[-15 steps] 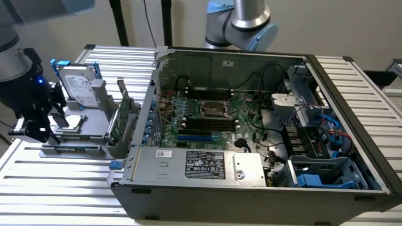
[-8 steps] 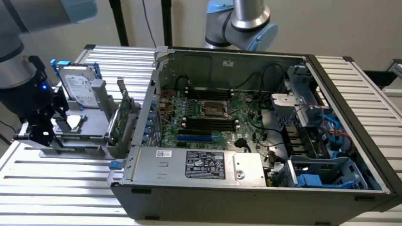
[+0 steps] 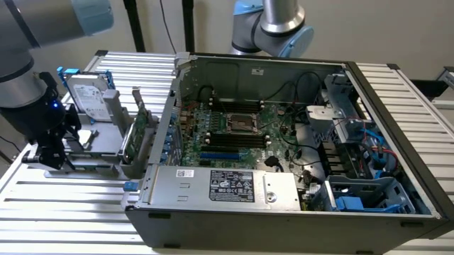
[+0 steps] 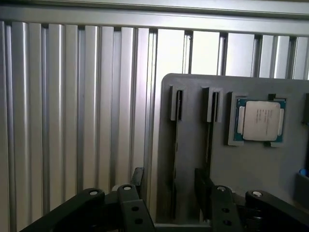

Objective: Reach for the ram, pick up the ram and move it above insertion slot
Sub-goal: 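Pick up the ram and move it above insertion slot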

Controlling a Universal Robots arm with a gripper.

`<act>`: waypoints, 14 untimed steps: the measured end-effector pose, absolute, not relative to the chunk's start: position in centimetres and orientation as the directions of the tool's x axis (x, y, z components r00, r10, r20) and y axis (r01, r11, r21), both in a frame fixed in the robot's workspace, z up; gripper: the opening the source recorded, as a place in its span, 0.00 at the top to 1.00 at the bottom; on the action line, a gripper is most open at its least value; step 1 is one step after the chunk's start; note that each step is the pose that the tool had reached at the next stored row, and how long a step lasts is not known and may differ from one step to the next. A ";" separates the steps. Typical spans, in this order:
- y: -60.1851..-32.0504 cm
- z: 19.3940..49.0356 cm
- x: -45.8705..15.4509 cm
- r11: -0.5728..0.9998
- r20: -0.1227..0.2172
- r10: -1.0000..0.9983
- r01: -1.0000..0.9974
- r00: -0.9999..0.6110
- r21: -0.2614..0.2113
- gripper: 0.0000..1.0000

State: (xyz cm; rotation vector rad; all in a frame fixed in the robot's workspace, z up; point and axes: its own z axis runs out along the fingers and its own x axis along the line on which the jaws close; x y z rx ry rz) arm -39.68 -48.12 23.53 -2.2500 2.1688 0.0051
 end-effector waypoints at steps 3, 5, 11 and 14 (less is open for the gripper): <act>-48.1 23.0 -39.5 -0.034 -0.014 -0.999 -0.999 0.035 -0.010 0.46; -48.0 22.6 -39.5 -0.032 -0.014 -0.999 -0.999 0.032 -0.009 0.46; -47.8 21.7 -39.4 -0.024 -0.014 -1.000 -1.000 0.024 -0.004 0.46; -47.7 21.2 -39.3 -0.019 -0.014 -1.000 -1.000 0.019 -0.001 0.46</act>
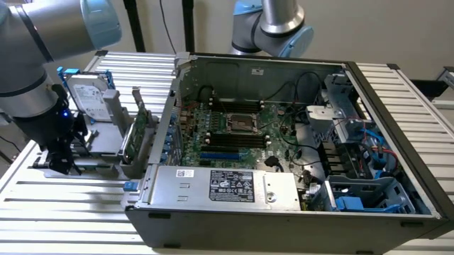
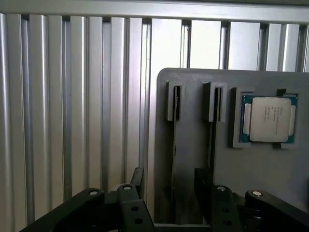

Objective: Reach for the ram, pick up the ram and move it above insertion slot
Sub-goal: 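Pick up the ram and move it above insertion slot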

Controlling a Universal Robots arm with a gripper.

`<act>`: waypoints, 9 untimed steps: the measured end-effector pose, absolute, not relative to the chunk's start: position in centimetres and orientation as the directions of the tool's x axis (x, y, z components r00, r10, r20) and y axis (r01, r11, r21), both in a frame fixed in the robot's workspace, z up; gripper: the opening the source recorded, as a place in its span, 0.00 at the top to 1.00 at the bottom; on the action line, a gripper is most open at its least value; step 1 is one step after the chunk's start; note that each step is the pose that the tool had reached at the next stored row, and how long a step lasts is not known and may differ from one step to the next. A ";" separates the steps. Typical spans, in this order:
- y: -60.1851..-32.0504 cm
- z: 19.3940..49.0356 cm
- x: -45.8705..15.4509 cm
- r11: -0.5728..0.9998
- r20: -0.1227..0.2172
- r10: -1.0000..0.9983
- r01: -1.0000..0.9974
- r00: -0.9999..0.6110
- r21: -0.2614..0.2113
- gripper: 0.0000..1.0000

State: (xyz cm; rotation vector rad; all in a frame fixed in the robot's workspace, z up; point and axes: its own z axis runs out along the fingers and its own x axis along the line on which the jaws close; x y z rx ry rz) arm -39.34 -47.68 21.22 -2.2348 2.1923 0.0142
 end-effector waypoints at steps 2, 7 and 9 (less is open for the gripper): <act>-47.6 21.0 -39.3 -0.016 -0.014 -1.000 -1.000 0.016 0.001 0.46; -47.5 20.3 -39.2 -0.007 -0.014 -1.000 -1.000 0.007 0.008 0.46; -47.4 20.1 -39.1 -0.004 -0.014 -1.000 -1.000 0.004 0.012 0.46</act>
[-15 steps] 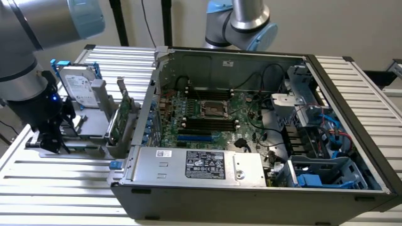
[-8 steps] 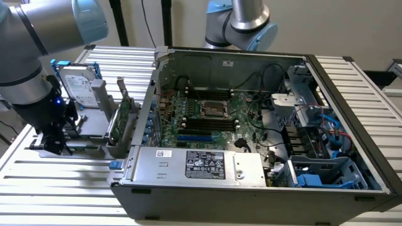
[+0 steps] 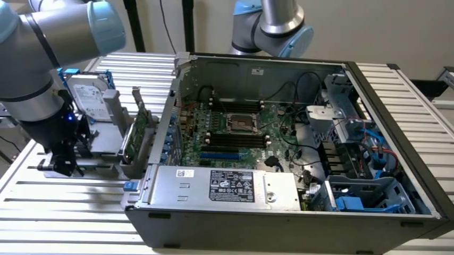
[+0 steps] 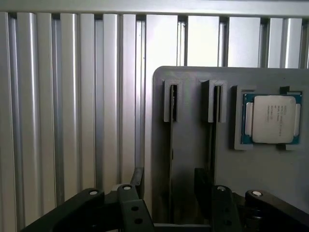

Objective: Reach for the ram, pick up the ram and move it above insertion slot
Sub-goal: 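Pick up the ram and move it above insertion slot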

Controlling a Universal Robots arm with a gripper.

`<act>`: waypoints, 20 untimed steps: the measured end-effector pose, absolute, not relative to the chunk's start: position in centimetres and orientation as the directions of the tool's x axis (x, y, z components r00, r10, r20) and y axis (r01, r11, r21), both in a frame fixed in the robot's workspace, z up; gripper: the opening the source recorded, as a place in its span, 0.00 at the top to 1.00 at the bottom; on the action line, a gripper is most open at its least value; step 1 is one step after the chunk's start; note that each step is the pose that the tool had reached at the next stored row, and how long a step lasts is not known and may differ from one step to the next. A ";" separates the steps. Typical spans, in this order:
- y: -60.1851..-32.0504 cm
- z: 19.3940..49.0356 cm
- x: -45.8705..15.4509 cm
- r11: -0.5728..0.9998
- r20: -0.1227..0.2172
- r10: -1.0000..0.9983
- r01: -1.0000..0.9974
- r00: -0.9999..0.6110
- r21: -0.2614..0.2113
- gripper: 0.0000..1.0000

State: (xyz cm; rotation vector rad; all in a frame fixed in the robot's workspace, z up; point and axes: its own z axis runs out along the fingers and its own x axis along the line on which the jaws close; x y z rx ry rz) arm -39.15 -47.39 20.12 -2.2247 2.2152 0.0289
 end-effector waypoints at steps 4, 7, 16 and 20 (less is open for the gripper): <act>-47.3 19.7 -39.0 0.001 -0.015 -1.000 -1.000 -0.001 0.015 0.46; -47.2 19.6 -39.0 0.002 -0.015 -1.000 -1.000 -0.002 0.015 0.55; -47.2 19.6 -39.0 0.005 -0.016 -1.000 -1.000 -0.005 0.015 0.79; -47.2 19.6 -39.0 0.006 -0.016 -1.000 -1.000 -0.006 0.016 0.86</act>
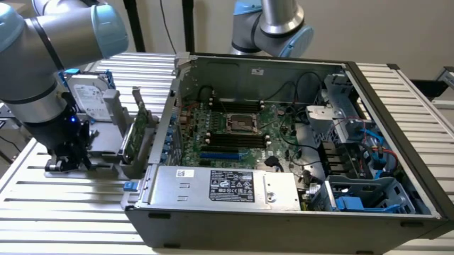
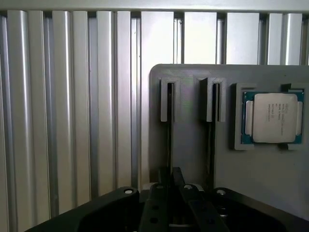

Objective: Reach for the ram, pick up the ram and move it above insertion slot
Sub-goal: 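Pick up the ram and move it above insertion slot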

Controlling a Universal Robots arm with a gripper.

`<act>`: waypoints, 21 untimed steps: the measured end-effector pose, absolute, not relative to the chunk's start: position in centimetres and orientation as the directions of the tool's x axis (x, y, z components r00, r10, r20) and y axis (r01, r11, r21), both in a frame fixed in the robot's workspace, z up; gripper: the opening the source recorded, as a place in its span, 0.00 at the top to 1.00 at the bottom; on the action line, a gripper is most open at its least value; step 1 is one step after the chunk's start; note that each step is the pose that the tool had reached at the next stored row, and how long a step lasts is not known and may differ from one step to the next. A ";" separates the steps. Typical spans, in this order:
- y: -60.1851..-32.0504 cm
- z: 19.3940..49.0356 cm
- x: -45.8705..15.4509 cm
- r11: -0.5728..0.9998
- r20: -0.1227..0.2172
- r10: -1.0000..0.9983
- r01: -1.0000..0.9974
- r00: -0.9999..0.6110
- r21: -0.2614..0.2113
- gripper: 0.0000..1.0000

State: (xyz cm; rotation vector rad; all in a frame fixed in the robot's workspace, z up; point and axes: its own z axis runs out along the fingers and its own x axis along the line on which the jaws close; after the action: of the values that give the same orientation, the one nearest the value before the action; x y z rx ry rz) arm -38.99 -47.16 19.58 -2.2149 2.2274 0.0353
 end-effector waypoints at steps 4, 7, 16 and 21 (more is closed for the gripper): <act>-47.1 19.7 -39.0 0.006 -0.016 -1.000 -1.000 -0.006 0.018 0.86; -47.1 19.9 -39.0 0.007 -0.016 -1.000 -1.000 -0.007 0.020 0.86; -47.1 22.3 -39.0 0.007 -0.016 -1.000 -1.000 -0.007 0.027 0.86; -47.1 24.5 -39.0 0.006 -0.016 -1.000 -1.000 -0.007 0.028 0.86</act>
State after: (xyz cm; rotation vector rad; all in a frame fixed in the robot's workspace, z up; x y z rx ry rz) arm -38.97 -47.14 24.53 -2.2199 2.2348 0.0494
